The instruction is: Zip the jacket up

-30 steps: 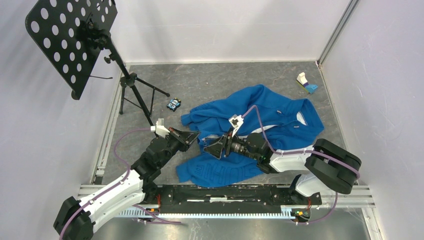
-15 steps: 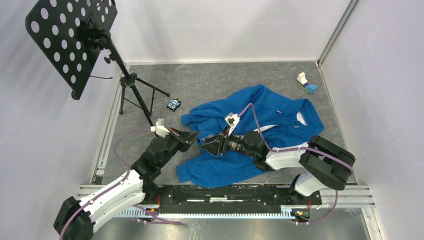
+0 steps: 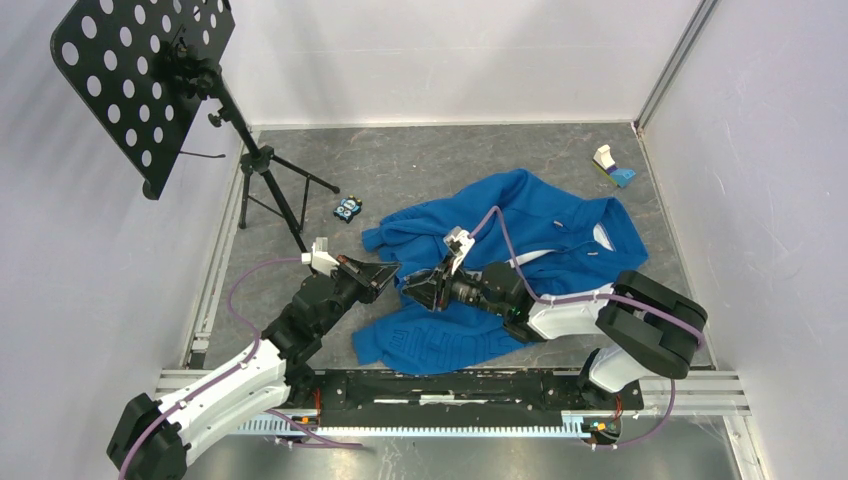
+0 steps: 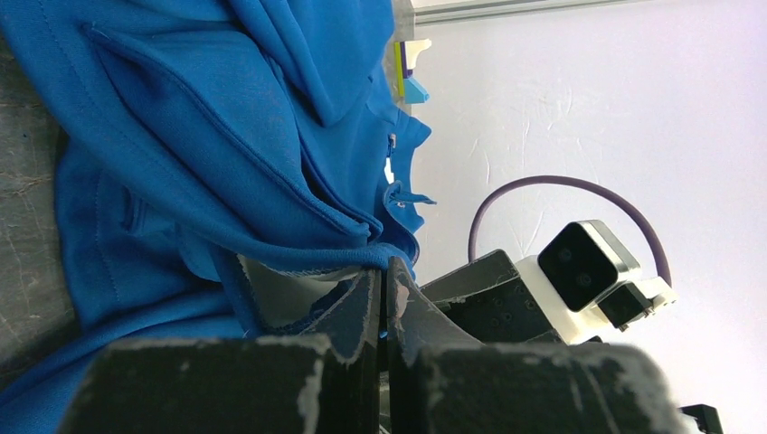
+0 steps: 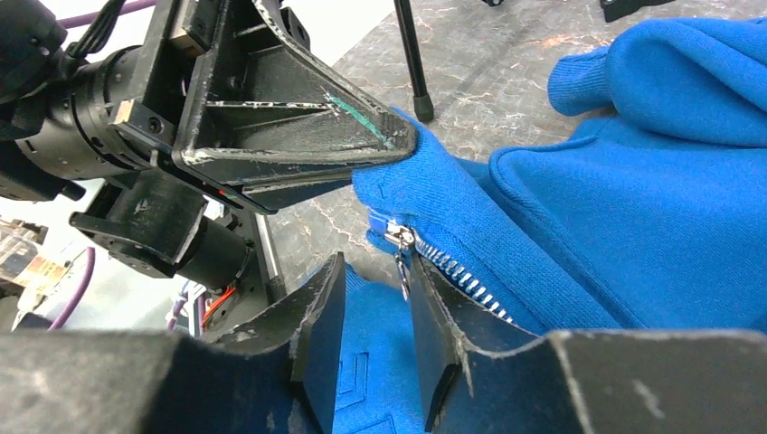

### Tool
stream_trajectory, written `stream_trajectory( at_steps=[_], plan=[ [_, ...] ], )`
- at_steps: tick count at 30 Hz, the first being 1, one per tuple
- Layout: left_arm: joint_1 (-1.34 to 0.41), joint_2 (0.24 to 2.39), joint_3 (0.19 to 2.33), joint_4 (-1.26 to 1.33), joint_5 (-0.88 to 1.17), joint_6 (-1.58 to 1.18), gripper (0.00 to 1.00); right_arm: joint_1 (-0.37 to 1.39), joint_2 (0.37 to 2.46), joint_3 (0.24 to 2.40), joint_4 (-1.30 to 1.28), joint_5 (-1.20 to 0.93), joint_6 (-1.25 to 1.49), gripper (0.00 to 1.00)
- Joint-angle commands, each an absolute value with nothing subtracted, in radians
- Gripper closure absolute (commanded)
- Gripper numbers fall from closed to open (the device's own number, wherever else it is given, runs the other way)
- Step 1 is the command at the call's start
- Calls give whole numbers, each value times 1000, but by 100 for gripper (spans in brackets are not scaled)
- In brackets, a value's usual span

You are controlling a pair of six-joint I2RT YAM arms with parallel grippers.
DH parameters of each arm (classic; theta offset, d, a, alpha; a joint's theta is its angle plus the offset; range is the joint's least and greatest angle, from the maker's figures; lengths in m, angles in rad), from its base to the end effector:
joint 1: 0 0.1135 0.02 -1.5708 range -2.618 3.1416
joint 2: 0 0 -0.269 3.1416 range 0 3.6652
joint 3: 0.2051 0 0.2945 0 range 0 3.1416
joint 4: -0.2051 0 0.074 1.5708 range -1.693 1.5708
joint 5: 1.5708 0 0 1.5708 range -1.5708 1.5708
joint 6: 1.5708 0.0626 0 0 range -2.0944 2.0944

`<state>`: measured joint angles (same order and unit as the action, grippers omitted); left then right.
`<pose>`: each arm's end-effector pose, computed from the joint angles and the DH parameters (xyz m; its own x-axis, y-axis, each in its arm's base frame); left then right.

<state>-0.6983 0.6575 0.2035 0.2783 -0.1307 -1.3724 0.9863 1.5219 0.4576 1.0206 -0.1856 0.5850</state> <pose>0.1787 -0.1394 0.1816 -0.5550 -0.8032 -0.2164 -0.0250 0.2761 -0.9608 0.1750 0.2854 0.1532 -0.5289 0.1842 -0.8285 -0.7549 0.3441 0.5584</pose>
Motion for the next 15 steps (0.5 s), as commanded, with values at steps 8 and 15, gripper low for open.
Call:
stream_trajectory(
  at_steps=[8,15],
  plan=[
    [-699,634,217,303,-142,-1423,98,1025,1516,503,1019,-9,496,69],
    [-699,628,212,304,-142,-1425,98,1037,1537,517,1033,34,508,90]
  ],
)
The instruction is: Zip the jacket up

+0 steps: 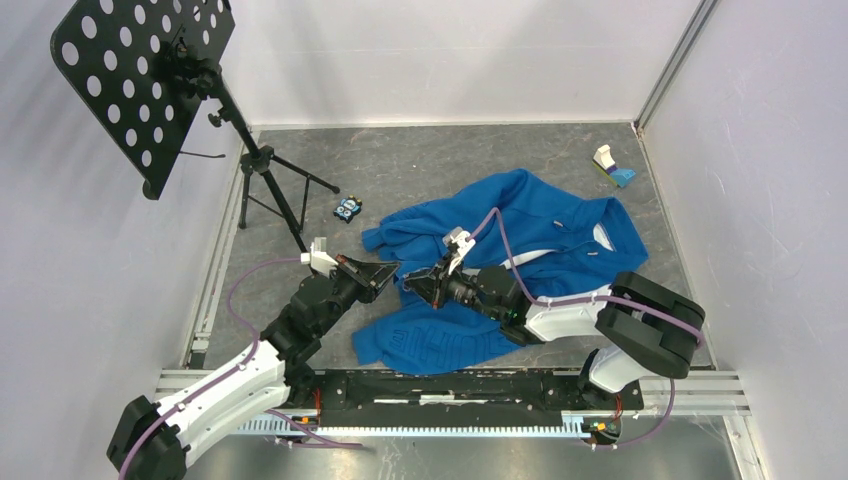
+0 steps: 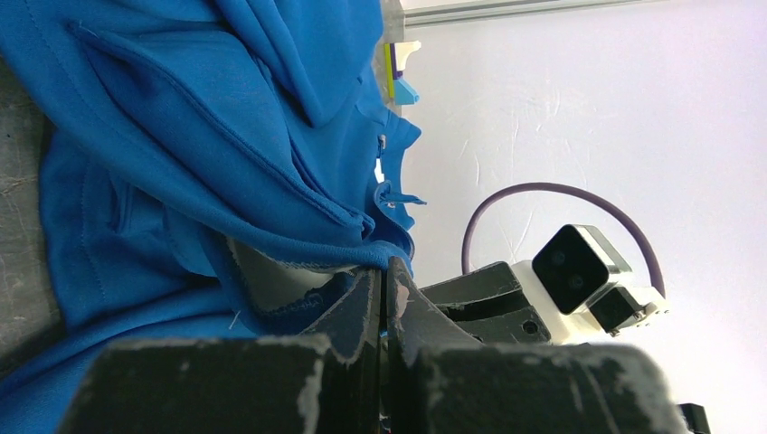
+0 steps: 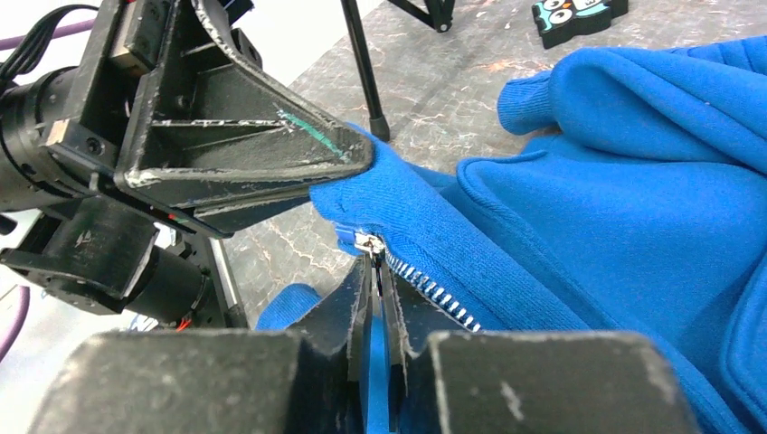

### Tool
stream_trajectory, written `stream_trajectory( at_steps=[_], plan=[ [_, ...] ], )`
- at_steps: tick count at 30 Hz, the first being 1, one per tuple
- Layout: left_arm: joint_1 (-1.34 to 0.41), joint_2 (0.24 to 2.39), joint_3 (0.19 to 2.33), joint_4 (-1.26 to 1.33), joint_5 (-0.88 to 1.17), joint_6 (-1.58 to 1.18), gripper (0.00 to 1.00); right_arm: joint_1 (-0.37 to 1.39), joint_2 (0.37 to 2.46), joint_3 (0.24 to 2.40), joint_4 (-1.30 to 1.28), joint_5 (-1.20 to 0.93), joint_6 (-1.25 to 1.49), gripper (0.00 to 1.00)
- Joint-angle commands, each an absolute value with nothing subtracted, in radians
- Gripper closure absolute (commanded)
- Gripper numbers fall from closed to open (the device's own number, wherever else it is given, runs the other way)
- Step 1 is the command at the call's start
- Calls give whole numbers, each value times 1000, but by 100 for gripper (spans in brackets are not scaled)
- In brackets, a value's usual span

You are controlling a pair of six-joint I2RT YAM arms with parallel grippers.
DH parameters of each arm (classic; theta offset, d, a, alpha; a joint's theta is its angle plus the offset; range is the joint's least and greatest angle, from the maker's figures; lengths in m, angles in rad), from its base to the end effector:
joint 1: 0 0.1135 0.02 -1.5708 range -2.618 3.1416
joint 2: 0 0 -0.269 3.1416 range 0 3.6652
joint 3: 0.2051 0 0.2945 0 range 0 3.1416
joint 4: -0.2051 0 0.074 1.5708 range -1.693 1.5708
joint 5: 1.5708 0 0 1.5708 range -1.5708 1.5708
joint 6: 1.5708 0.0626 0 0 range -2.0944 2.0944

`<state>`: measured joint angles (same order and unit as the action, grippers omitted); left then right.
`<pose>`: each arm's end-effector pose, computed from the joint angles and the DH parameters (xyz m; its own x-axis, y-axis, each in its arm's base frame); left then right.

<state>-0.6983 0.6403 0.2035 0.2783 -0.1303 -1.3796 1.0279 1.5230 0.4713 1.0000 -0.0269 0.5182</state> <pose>0.1778 -0.1386 0.1851 -0.5523 -0.8073 -0.2078 -0.0162 0.2596 -0.9656 0.1735 0.2908 0.1545 -0.4540 0.2060 -0.8669 -0.7424 0.4506 0.4959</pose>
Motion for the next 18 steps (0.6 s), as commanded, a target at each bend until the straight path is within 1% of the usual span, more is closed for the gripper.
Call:
stream_trajectory(
  at_steps=[1,2,3,6,11,14,18],
  plan=[
    [-699,626,209,304,-143,-1425,98,1038,1537,516,1038,41,512,92],
    [-699,625,208,304,-143,-1426,98,1039,1536,517,1038,45,521,97],
    [-699,624,207,302,-144,-1426,98,1041,1533,519,1025,57,529,100],
    [-698,619,203,294,-150,-1420,98,1042,1513,527,946,86,554,100],
    [-699,599,227,174,-214,-1307,98,1062,1429,603,535,142,540,100],
    [-698,605,225,175,-229,-1233,98,1076,1397,632,331,174,529,100],
    [-698,614,230,144,-226,-1145,98,1075,1362,618,263,193,528,100]
  ],
)
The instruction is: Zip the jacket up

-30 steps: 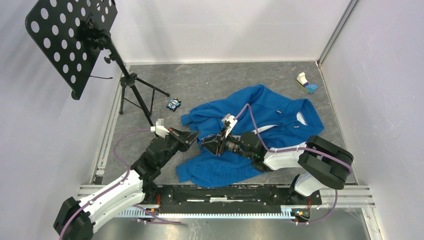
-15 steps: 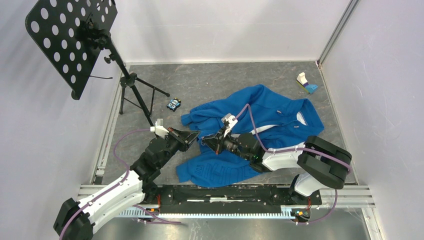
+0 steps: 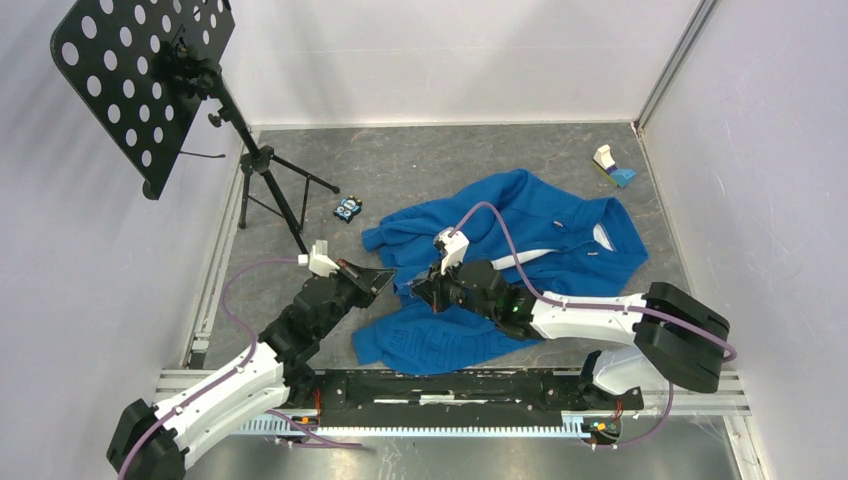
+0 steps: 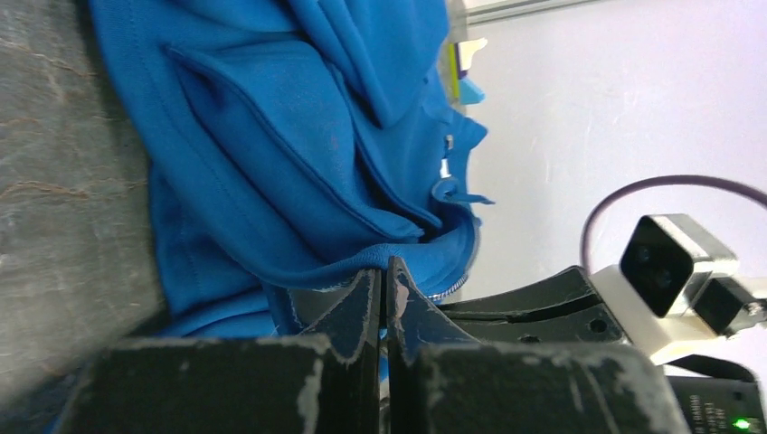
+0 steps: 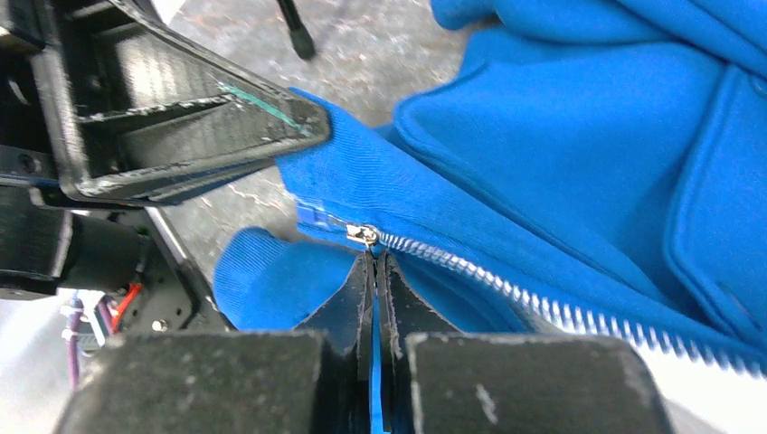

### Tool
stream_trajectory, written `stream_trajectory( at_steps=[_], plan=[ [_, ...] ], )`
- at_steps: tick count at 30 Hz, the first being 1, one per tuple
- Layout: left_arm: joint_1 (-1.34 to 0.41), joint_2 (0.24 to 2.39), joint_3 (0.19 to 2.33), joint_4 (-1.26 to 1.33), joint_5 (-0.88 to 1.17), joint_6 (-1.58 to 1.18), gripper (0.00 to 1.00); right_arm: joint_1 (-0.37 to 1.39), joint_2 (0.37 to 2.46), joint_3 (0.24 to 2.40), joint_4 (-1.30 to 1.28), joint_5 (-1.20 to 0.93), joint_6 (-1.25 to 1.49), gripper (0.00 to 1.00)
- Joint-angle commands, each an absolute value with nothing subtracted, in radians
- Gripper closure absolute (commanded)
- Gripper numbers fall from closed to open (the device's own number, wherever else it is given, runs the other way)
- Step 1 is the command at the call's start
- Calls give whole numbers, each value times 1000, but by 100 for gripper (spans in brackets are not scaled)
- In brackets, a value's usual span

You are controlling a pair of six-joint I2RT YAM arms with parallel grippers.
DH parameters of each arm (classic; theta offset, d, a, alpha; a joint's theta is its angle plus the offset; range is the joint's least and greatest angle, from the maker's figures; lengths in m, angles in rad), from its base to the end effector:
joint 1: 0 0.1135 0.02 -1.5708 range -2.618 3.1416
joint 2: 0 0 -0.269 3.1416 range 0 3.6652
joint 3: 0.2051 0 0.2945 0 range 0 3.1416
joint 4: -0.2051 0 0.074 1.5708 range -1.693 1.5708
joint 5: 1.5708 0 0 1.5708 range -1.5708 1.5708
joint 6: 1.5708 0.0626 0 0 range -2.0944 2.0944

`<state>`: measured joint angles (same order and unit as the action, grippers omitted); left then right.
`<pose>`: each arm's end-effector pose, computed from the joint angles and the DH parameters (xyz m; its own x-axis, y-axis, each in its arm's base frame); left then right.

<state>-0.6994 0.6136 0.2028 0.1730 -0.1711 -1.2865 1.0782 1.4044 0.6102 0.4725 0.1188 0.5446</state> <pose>0.1754 -0.1336 0.1763 -0.5379 -0.7835 -0.3111 -0.0306 0.3869 -0.9216 0.1718 0.3044 0.1721 -0.5536 0.0563 -0.8309 -0.6254 0.6307 0.4594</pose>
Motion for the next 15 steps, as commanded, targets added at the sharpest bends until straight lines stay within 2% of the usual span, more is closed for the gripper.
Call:
stream_trajectory(
  at_steps=[1,6,11,15],
  plan=[
    [-698,615,234,130,-222,-1127,98,1075,1356,616,265,191,517,100],
    [-698,633,227,130,-168,-1117,98,1075,1364,618,312,146,479,100],
    [-698,590,233,75,-179,-1105,98,1074,1320,642,212,207,380,100],
    [-699,546,291,-48,-267,-1040,98,1074,1288,733,-12,258,227,100]
  ],
)
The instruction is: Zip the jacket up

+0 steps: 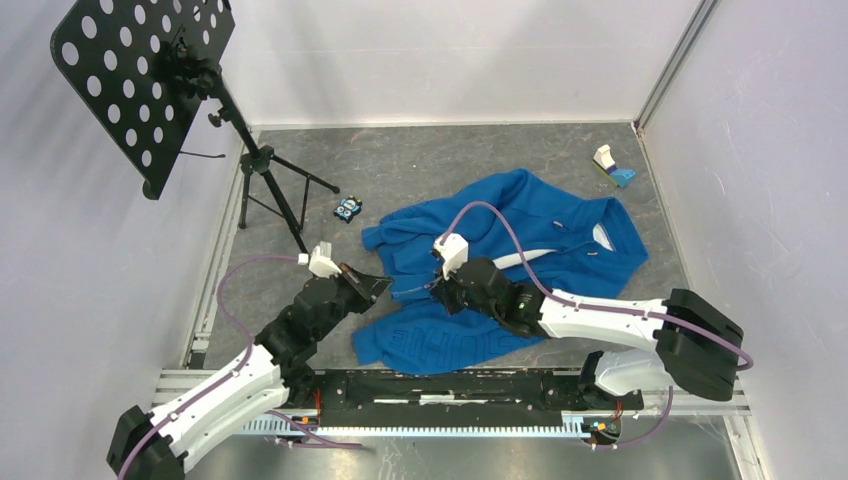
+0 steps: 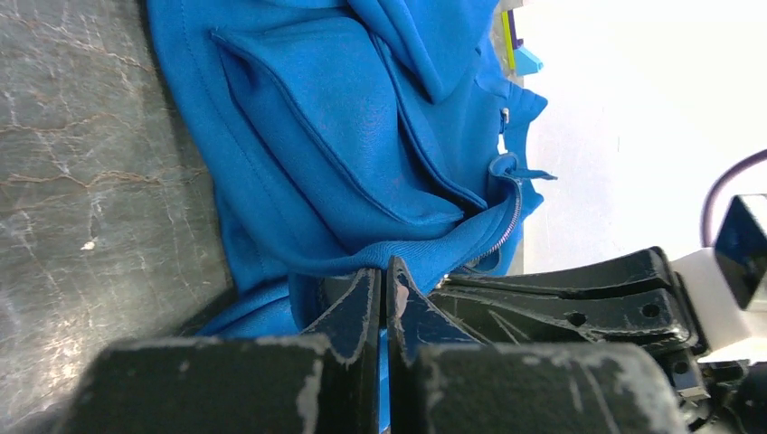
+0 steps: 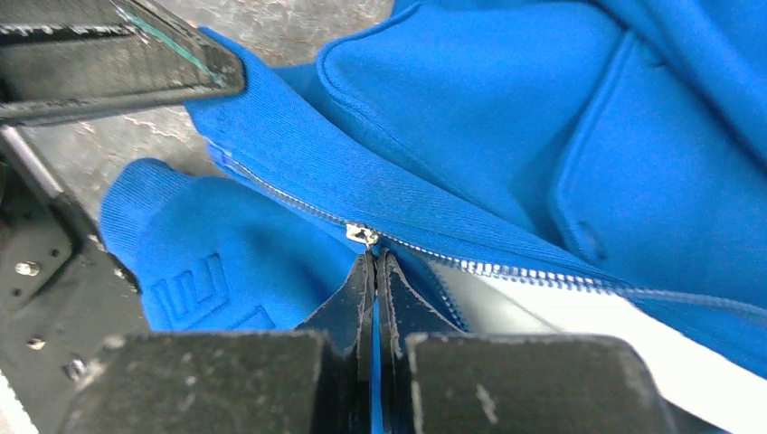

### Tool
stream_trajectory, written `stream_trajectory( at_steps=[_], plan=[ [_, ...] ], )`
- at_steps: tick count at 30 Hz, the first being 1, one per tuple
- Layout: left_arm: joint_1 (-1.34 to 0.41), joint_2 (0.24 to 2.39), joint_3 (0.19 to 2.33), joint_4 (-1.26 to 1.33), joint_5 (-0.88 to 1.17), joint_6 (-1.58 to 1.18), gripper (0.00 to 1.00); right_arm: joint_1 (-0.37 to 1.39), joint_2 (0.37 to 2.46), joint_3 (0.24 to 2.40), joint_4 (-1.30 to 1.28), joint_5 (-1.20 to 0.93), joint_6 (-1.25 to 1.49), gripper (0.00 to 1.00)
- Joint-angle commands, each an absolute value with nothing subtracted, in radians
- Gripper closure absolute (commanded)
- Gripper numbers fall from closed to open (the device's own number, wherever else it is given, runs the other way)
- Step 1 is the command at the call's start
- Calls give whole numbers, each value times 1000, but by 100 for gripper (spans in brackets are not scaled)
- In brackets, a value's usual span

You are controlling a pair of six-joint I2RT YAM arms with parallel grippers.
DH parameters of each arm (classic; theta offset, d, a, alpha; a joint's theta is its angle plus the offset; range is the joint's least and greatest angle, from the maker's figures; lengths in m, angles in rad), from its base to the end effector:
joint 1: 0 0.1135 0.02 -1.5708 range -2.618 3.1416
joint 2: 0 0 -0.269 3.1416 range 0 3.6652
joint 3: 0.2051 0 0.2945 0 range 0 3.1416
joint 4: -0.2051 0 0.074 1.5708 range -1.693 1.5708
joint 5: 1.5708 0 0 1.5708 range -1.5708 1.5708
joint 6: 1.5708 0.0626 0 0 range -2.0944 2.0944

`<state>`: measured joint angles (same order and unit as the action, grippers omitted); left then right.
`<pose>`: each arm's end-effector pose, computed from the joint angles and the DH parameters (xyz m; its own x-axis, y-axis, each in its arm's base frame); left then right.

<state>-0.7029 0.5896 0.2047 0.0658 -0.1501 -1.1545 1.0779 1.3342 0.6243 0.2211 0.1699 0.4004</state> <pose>0.1702 -0.1320 0.1678 -0.5823 -0.6919 -0.4269 -0.0042 0.5277 -0.8495 0.1676 0.2897 0.1689 -0.5155 -0.1479 -0.8440 -0.6479 0.7118 0.2710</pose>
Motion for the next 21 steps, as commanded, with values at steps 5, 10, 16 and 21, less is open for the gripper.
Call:
stream_trajectory(
  at_steps=[5,10,16,21],
  plan=[
    [-698,579,370,-150,-366,-984,98,1074,1274,796,-237,313,-94,100],
    [-698,621,400,-212,-467,-987,98,1034,1173,698,-291,465,-501,100],
    [-699,662,390,-207,-522,-1007,98,765,1130,682,-331,443,-617,100],
    [-698,660,363,-196,-553,-1034,98,550,1166,705,-398,527,-624,100]
  ],
)
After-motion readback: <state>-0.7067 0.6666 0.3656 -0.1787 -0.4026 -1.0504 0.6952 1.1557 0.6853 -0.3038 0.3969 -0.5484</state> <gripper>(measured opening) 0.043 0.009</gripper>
